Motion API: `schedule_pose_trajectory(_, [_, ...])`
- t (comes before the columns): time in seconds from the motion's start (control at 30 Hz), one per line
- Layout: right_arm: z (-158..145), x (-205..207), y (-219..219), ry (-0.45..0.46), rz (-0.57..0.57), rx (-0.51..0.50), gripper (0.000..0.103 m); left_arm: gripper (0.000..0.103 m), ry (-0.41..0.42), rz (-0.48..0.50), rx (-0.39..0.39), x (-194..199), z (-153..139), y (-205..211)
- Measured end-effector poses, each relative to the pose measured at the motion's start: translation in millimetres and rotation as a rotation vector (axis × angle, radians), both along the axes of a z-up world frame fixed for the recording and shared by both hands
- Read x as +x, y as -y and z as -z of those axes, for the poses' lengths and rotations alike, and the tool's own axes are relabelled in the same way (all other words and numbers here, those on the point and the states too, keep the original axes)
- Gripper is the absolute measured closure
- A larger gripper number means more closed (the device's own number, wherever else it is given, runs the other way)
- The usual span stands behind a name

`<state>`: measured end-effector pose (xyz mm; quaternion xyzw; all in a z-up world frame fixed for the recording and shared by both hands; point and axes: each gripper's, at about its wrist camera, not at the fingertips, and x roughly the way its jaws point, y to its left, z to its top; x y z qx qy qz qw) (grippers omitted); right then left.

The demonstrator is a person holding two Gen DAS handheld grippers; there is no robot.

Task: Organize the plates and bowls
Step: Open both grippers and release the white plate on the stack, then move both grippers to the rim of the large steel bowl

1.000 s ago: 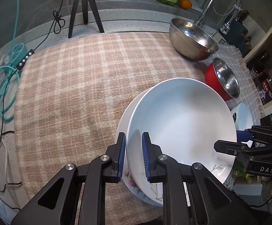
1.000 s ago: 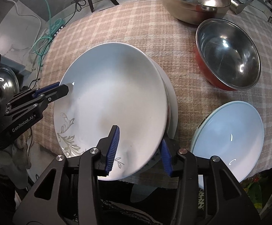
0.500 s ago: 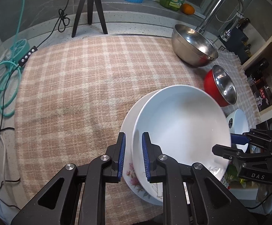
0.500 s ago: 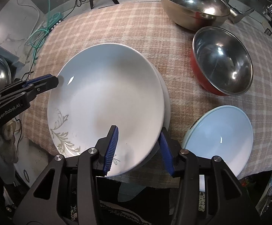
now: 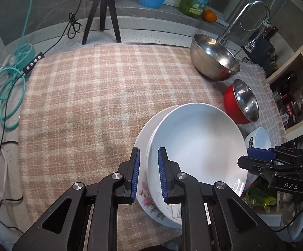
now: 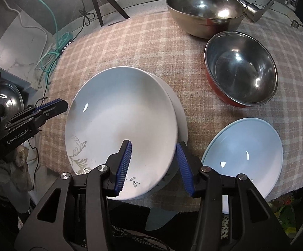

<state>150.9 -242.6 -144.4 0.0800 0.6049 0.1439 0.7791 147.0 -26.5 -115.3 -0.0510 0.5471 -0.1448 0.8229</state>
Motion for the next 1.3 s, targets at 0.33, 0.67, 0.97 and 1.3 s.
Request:
schedule_pose_trajectory(0.33, [-41, -4, 13, 0.115, 0.001, 0.079, 0.055, 0.087, 0.023, -0.014, -0.04, 0, -15, 3])
schedule_pose_trajectory(0.67, [-87, 0, 53, 0.205, 0.008, 0.113, 0.054, 0.087, 0.039, -0.034, -0.09, 16, -32, 12])
schedule_pose_trajectory(0.97, [-105, 6, 113, 0.245, 0.044, 0.073, 0.05, 0.087, 0.046, -0.037, -0.114, 31, -40, 30])
schedule_pose_trajectory(1.3, [-93, 55, 195, 0.228, 0.125, 0.13, 0.05, 0.087, 0.047, -0.036, -0.123, 56, -41, 66])
